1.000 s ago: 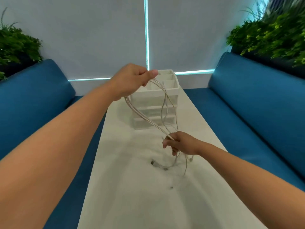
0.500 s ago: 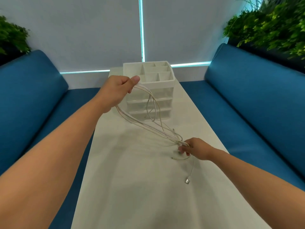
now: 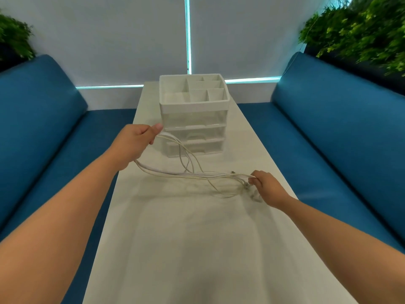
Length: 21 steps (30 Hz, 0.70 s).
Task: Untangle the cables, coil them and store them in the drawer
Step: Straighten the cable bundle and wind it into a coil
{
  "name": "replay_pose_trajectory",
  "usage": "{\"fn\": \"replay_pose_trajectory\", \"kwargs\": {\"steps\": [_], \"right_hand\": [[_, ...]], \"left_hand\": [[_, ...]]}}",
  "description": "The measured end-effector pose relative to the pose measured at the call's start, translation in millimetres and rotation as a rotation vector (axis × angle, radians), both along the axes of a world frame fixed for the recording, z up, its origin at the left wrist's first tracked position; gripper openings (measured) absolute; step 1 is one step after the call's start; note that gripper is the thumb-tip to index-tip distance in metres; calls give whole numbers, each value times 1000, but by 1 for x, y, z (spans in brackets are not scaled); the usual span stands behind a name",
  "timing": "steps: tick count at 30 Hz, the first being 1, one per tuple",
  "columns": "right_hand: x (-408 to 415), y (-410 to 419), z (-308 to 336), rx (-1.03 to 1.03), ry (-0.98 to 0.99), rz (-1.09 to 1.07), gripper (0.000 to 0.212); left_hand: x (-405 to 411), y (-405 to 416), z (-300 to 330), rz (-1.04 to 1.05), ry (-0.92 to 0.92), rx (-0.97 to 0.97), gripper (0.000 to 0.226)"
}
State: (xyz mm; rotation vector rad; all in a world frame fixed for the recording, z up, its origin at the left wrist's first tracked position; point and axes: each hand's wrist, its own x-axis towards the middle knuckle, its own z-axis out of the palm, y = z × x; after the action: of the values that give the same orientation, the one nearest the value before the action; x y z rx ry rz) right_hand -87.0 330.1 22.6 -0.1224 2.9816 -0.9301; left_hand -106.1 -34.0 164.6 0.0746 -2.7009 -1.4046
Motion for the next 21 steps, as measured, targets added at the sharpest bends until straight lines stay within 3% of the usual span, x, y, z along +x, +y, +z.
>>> {"fn": "replay_pose_trajectory", "kwargs": {"steps": [2, 4, 8, 10, 13, 17, 21], "right_hand": [[7, -2, -2, -68, 5, 23, 22], [13, 0, -8, -5, 22, 111, 22], [16, 7, -25, 436, 88, 277, 26], [16, 4, -29, 536, 111, 315, 29], [20, -1, -35, 515, 64, 311, 34], [26, 6, -41, 300, -22, 91, 24], [22, 15, -41, 263, -1, 11, 26]], "left_hand": [[2, -1, -5, 6, -6, -25, 59], [4, -2, -7, 14, -7, -24, 58], [6, -2, -8, 21, -6, -20, 57], [8, 1, -10, 12, -10, -44, 57], [11, 3, -13, 1, -13, -89, 56], [15, 0, -19, 31, -22, -127, 56], [17, 2, -27, 17, -23, -181, 56]]}}
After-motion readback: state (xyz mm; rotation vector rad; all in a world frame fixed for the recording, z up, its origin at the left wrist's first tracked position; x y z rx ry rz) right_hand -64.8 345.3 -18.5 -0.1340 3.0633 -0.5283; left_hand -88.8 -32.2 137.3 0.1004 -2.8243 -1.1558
